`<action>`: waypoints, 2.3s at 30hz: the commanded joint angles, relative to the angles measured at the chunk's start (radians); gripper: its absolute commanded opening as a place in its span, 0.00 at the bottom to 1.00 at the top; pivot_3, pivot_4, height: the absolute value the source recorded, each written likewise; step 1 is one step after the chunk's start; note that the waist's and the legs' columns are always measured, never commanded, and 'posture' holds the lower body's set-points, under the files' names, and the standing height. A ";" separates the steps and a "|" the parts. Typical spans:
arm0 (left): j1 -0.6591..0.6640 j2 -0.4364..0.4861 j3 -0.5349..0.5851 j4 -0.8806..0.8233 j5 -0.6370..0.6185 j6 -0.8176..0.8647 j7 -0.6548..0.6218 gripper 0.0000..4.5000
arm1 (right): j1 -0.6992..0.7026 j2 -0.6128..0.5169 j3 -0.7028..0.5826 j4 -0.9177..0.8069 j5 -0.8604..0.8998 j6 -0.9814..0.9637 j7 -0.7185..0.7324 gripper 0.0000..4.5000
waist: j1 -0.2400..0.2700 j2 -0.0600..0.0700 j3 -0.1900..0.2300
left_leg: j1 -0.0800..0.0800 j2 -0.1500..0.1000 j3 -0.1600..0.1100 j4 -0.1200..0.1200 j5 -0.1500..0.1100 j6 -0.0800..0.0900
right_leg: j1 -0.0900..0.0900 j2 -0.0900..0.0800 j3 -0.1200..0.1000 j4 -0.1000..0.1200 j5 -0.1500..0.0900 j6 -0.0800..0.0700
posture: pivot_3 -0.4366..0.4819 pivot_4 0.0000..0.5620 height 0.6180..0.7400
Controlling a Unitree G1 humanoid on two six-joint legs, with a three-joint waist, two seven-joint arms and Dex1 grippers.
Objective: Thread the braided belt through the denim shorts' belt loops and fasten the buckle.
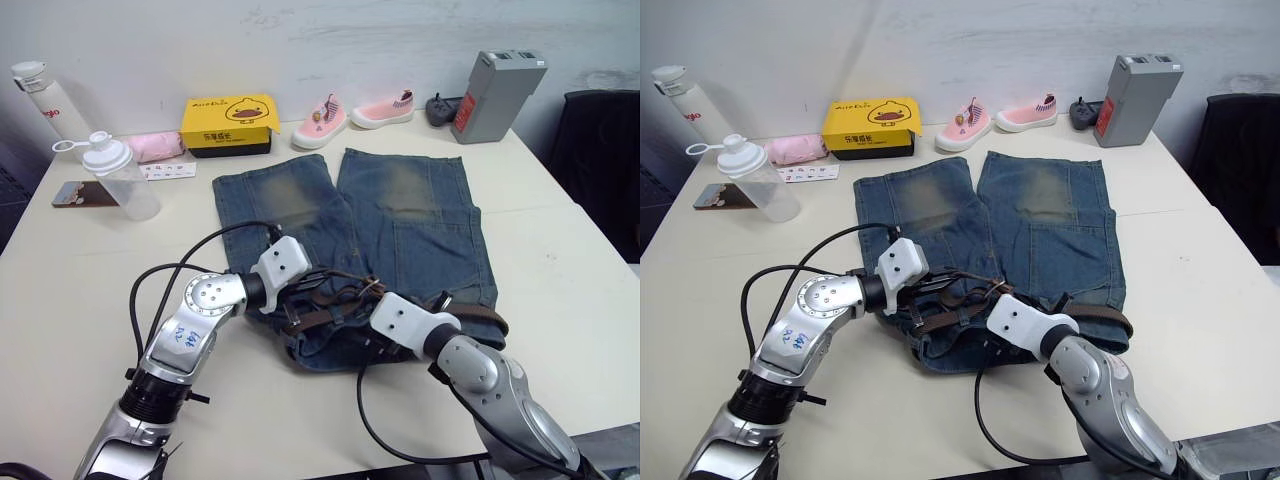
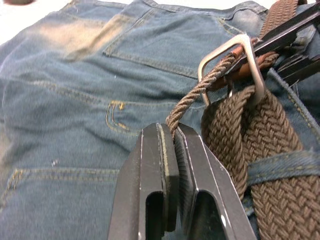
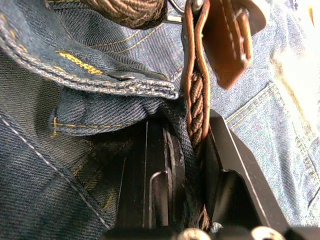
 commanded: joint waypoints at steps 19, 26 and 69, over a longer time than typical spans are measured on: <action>-0.092 -0.182 -0.196 0.136 0.051 -0.098 -0.090 0.02 | 0.087 0.027 -0.078 -0.091 0.089 0.114 0.123 0.21 | 0.002 0.002 -0.001 | 0.000 0.000 0.000 0.000 0.000 0.001 | 0.000 0.000 0.000 0.000 0.000 0.000 | 0.48 0.27 1.00; -0.085 -0.175 -0.204 0.169 0.068 -0.123 -0.111 0.02 | 0.117 0.018 -0.364 -0.291 0.325 0.325 0.349 0.65 | 0.003 0.002 -0.002 | -0.001 0.000 -0.001 0.001 0.000 0.002 | 0.001 0.000 0.000 0.000 0.000 0.000 | 0.48 0.27 1.00; -0.081 -0.192 -0.184 0.154 0.061 -0.115 -0.109 0.02 | 0.122 -0.338 -0.347 -0.143 0.397 0.018 0.169 0.01 | 0.026 -0.001 0.002 | -0.001 -0.002 0.002 0.003 -0.001 0.004 | 0.002 -0.001 0.000 -0.003 0.001 0.002 | 0.48 0.27 1.00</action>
